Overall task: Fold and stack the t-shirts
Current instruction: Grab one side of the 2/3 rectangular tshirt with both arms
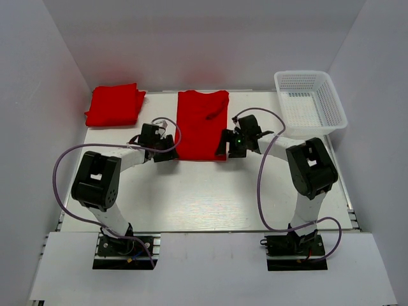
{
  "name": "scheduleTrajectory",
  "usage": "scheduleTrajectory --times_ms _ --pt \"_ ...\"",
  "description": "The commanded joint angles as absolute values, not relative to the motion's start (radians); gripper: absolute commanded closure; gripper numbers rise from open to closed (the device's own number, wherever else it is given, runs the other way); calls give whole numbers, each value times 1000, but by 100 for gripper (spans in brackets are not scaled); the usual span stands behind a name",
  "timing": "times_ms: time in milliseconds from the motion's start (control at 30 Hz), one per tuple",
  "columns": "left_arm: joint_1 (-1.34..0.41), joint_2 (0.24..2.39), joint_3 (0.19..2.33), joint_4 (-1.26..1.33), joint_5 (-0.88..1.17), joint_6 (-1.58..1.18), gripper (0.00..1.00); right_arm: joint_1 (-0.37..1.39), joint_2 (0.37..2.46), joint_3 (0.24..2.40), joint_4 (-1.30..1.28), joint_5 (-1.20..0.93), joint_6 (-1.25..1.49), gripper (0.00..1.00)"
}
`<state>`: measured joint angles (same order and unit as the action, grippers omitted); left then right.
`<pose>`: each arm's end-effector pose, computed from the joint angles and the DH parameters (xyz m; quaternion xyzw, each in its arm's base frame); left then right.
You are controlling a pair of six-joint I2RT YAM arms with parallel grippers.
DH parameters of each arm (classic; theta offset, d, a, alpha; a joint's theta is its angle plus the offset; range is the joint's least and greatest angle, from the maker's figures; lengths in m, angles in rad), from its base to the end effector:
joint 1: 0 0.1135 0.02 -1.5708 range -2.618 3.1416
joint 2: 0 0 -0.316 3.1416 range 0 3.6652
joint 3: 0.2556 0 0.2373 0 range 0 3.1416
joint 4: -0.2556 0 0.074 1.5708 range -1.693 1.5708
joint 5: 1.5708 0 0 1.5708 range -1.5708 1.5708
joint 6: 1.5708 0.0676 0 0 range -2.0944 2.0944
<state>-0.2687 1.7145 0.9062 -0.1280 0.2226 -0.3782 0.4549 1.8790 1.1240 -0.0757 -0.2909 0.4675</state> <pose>0.3336 -0.1074 0.1890 -0.0171 0.9447 -0.1986 0.2604 0.3667 0.2010 0.1985 -0.0466 0.9228 0.2803 0.2603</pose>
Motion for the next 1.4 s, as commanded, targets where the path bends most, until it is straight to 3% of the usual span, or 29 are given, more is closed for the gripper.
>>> scheduleTrajectory --times_ms 0,67,267,433,533,567,800,1033,1200,1367 --pt "-279 1692 841 -34 264 -391 38 463 1913 1121 -77 -305 485 23" --pt "-279 1683 801 -8 264 -391 38 462 1899 1095 -63 -310 492 28" --pt "-298 1692 781 15 244 -391 53 471 1905 1074 -52 -307 505 39" --pt "-307 1712 781 25 244 -391 78 474 1905 1065 -51 -290 517 64" --pt "-316 1712 781 34 244 -391 100 477 1899 1063 -55 -262 512 86" --pt "-316 1692 769 55 244 -391 100 477 1887 1060 -54 -261 508 100" --pt "-336 1443 638 71 255 -413 100 497 1766 1016 -109 -216 431 100" --pt "-382 1106 451 -66 296 -497 100 538 1478 781 -233 -227 456 100" --pt "-413 873 466 -280 406 -561 100 597 1275 721 -383 -281 495 100" --pt "-422 811 586 -535 407 -561 100 615 1144 810 -633 -267 509 100"
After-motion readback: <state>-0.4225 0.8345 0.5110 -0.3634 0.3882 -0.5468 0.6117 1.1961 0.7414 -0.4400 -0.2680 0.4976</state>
